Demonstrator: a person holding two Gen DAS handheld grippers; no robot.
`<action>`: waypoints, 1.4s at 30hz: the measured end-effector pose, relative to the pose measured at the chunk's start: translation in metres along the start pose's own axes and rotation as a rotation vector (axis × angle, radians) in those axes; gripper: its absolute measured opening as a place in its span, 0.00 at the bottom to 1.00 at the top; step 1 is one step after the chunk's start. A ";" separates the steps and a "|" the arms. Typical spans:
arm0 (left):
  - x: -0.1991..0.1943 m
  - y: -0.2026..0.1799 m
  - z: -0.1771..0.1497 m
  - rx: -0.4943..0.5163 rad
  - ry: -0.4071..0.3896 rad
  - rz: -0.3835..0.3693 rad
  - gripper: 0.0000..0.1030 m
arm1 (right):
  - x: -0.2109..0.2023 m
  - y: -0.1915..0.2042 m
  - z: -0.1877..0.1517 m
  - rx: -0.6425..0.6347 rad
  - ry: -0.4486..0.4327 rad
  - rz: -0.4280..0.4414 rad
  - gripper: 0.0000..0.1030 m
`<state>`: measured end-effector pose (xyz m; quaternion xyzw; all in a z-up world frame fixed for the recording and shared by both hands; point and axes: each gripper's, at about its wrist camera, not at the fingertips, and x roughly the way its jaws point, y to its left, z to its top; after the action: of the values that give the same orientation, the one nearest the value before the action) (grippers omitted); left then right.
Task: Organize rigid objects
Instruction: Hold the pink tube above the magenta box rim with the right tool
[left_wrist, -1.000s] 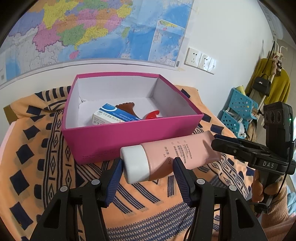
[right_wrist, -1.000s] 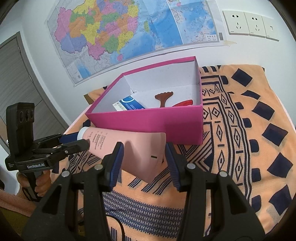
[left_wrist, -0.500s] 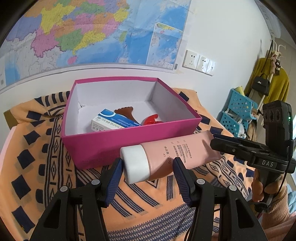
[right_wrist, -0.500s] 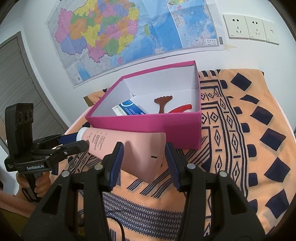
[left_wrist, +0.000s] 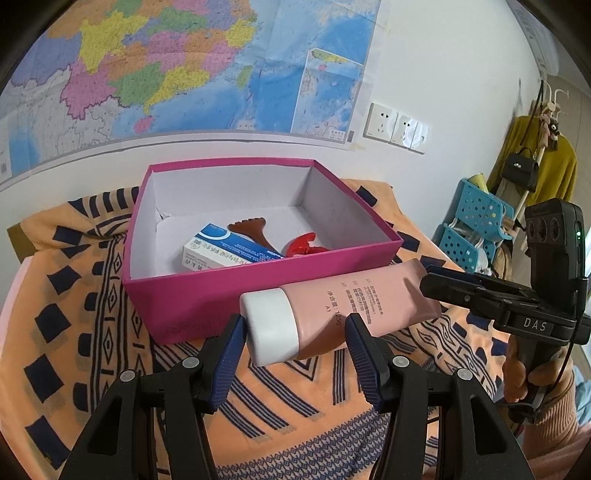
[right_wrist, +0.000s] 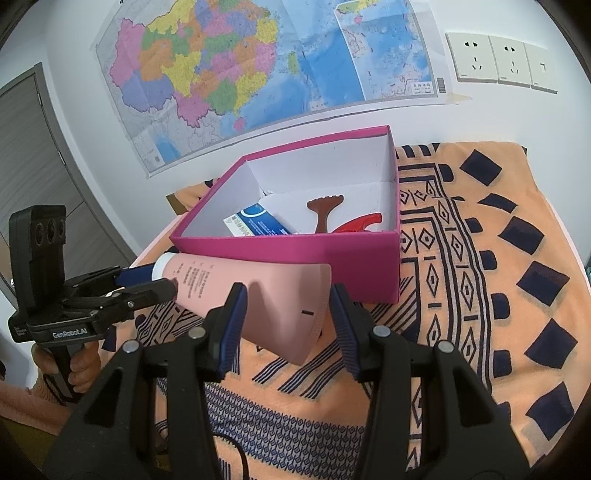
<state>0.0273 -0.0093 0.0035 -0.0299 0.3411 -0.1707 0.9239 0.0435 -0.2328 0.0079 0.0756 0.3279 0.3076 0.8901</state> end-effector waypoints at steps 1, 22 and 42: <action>0.000 0.000 0.000 0.000 0.000 -0.001 0.54 | 0.000 0.000 0.001 -0.002 -0.001 0.001 0.48; 0.004 0.003 0.009 -0.005 -0.012 -0.002 0.54 | 0.002 -0.001 0.011 -0.012 -0.015 0.005 0.48; 0.007 0.004 0.019 -0.005 -0.026 0.001 0.54 | 0.005 -0.004 0.020 -0.020 -0.029 0.002 0.48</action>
<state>0.0461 -0.0089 0.0131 -0.0342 0.3297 -0.1691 0.9282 0.0611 -0.2317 0.0194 0.0716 0.3119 0.3104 0.8951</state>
